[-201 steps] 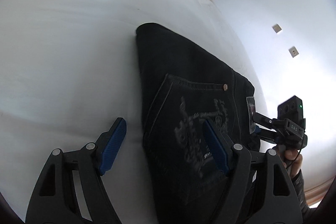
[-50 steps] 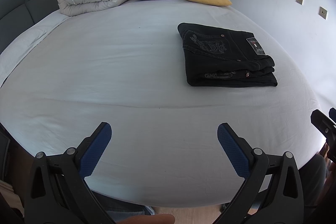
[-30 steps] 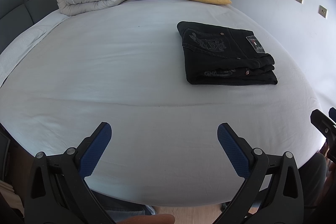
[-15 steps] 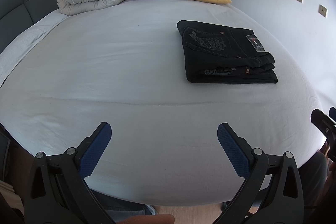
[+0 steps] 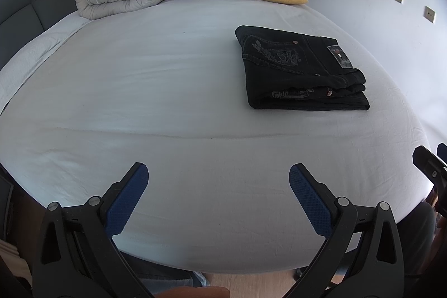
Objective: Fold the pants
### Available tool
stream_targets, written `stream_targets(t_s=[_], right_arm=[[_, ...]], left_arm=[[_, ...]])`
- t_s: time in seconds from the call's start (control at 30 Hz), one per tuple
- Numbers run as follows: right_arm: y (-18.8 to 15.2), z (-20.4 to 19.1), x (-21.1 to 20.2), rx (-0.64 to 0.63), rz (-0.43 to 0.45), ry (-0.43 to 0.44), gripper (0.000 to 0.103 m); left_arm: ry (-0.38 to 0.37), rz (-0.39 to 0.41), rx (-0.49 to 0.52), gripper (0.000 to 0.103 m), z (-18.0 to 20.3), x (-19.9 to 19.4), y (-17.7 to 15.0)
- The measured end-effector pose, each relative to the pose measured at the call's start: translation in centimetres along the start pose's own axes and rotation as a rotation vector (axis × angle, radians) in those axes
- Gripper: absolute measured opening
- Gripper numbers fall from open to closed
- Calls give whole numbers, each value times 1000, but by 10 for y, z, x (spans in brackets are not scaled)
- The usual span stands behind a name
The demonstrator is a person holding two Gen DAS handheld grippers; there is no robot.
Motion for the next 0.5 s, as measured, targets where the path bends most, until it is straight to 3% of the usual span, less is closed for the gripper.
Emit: stream_targets(t_s=[0.5], right_arm=[[1, 1, 0, 1, -2, 1, 103]], left_arm=[[-1, -3, 4, 103, -5, 1, -1]])
Point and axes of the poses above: each gripper's, at about its wrist camera, not at the fingertips, and x roughly the way its jaws point, z to its right, y to its top, the point moved 5 cm from there along x, roughly the way its jaws point, and after that the axes turned 2 degrees about -y, right-handed, at the moved point
